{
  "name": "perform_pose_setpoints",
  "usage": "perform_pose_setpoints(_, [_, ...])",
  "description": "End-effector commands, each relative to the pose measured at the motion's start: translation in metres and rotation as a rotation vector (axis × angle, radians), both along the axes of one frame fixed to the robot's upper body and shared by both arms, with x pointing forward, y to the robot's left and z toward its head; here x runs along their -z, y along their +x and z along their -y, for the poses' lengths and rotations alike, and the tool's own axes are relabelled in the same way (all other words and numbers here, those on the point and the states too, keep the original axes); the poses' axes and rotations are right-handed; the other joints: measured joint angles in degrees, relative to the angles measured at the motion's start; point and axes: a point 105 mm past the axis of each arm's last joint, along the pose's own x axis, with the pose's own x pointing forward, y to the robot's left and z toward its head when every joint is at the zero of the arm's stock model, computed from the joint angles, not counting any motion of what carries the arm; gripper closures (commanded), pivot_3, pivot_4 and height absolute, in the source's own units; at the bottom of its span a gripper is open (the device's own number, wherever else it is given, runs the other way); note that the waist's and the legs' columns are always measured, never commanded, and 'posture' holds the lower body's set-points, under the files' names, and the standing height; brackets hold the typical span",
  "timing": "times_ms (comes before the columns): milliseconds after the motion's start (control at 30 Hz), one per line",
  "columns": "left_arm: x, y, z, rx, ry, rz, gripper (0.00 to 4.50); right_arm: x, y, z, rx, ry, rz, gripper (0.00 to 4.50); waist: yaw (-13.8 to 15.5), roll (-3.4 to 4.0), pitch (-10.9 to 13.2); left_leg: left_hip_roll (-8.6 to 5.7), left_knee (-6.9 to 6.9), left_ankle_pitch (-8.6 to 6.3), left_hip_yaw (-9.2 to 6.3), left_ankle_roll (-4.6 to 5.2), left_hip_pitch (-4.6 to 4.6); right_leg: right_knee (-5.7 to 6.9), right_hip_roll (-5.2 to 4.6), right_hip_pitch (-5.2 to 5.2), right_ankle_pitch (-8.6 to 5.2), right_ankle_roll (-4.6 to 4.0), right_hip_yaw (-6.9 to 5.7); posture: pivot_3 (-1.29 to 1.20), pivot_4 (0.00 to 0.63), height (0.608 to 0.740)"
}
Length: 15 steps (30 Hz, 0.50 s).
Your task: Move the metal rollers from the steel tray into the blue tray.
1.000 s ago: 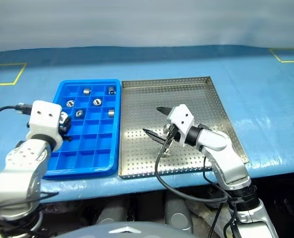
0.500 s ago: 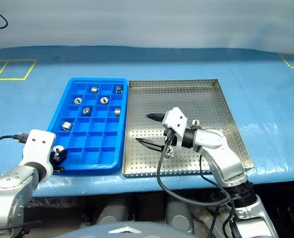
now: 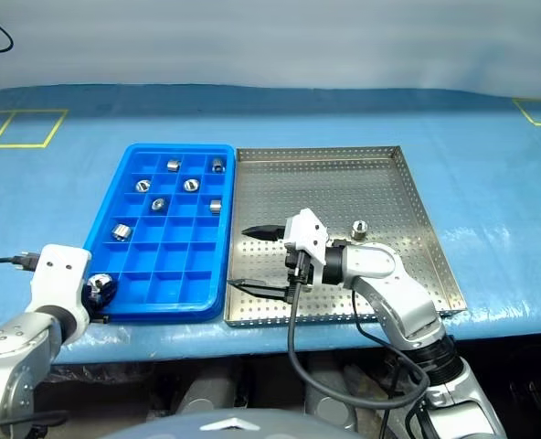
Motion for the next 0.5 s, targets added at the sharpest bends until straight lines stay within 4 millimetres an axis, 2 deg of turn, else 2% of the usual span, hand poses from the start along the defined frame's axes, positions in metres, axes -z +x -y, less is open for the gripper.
perform_pose_setpoints(33, [-0.013,-0.001,0.005,0.022,0.025,0.059,2.82,-0.011,0.001,-0.003,0.000,0.021,0.052,0.00,0.0,0.00,0.0,0.00,0.00,0.00,-0.01,0.00,0.00,0.00,-0.02,0.00,0.00,0.00,0.00,0.04,0.150,0.740])
perform_pose_setpoints(233, [-0.010,-0.001,0.009,0.034,0.027,0.051,2.82,-0.011,0.003,-0.004,0.015,0.020,0.060,0.00,0.0,0.00,0.0,-0.01,-0.04,0.00,-0.01,-0.01,0.00,-0.02,-0.03,0.00,0.00,-0.01,0.00,0.04,0.150,0.740])
perform_pose_setpoints(267, [-0.011,0.000,0.010,0.035,0.029,0.057,2.11,-0.011,0.004,-0.004,0.018,0.020,0.062,0.00,0.0,0.00,0.0,0.00,-0.05,0.00,-0.01,-0.01,0.00,-0.03,-0.03,0.00,-0.01,-0.01,0.00,0.04,0.150,0.740])
perform_pose_setpoints(400, [-0.024,0.014,0.021,0.070,-0.024,0.162,0.97,-0.012,0.005,-0.003,0.035,0.023,0.069,0.00,0.2,0.01,0.0,-0.02,-0.07,0.02,-0.03,-0.05,0.00,-0.03,-0.02,0.00,-0.01,-0.02,-0.04,0.02,0.150,0.740])
perform_pose_setpoints(500, [-0.030,0.020,0.025,0.086,-0.025,0.187,0.97,-0.012,0.007,-0.002,0.055,0.026,0.079,0.00,0.3,-0.07,0.0,-0.03,-0.06,0.04,-0.12,-0.08,0.00,-0.02,0.00,0.02,-0.01,-0.03,-0.12,0.02,0.150,0.740])
